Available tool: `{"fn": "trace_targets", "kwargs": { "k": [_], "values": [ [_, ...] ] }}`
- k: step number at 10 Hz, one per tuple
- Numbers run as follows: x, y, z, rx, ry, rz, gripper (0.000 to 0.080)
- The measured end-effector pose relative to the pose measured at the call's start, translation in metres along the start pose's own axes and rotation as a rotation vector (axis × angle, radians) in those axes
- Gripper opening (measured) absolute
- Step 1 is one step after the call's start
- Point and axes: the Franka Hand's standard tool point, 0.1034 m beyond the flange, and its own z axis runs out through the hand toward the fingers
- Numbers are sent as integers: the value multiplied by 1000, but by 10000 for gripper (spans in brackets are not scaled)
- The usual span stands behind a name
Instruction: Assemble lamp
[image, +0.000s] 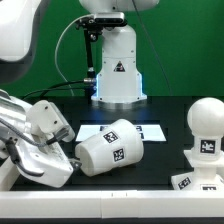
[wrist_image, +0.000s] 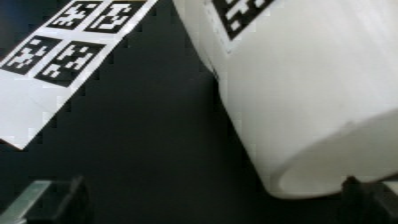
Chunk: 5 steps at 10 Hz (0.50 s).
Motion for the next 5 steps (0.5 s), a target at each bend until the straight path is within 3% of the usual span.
{"fn": "trace_targets", "kwargs": {
  "k": [3, 5],
  "values": [
    [-22, 3, 12, -4, -11, 25, 699],
    [-21, 7, 14, -5, -19, 45, 669]
  ]
}}
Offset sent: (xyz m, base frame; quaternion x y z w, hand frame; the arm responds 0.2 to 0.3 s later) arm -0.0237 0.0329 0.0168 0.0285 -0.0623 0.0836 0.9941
